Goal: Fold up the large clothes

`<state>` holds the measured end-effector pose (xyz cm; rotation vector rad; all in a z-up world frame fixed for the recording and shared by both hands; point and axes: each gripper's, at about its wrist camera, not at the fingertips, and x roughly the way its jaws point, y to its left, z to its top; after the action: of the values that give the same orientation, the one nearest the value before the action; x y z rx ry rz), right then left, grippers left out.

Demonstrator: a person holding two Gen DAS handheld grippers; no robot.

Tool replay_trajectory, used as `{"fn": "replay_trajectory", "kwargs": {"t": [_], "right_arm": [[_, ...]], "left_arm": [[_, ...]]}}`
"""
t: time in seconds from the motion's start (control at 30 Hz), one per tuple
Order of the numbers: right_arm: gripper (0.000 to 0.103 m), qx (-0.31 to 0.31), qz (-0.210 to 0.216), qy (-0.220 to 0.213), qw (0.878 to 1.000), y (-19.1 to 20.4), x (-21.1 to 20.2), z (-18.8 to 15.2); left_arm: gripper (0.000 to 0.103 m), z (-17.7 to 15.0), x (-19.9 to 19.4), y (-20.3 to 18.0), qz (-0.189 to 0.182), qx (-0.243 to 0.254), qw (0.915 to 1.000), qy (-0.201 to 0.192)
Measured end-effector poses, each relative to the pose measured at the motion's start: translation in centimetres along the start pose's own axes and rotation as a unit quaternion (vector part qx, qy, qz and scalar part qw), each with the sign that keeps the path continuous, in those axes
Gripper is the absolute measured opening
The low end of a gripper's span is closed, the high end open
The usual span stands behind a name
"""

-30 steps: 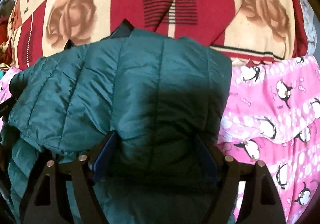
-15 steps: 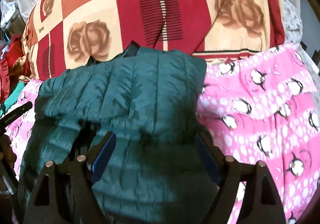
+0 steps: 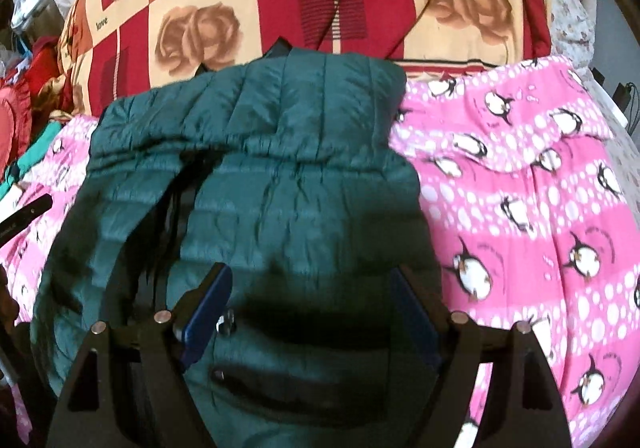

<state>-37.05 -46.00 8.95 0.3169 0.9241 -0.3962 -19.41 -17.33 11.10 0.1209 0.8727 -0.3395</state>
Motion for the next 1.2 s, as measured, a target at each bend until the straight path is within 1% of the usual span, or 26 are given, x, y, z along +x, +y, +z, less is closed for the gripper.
{"fn": "replay_trajectory", "kwargs": {"t": [0.2,0.37,0.63,1.2], "right_arm": [[0.084,0.006,-0.006,0.006,1.0,-0.2,-0.4,-1.7],[0.084,0.009,-0.003,0.01,1.0,-0.1,-0.8,-2.9],[0.084,-0.007,0.002,0.019,1.0,0.8,-1.6,-4.8],[0.085,-0.022,-0.006,0.018,1.0,1.6,-3.2,-7.4]], "left_arm": [[0.036,-1.5,-0.8,0.3,0.004,-0.004,1.0,0.005],[0.036,-2.5,-1.8,0.0,0.008,0.009,0.9999,0.001],[0.036,-4.2,-2.6,0.3,0.012,0.014,0.9998,0.01],[0.036,-6.6,-4.6,1.0,0.01,0.014,0.9998,0.014]]}}
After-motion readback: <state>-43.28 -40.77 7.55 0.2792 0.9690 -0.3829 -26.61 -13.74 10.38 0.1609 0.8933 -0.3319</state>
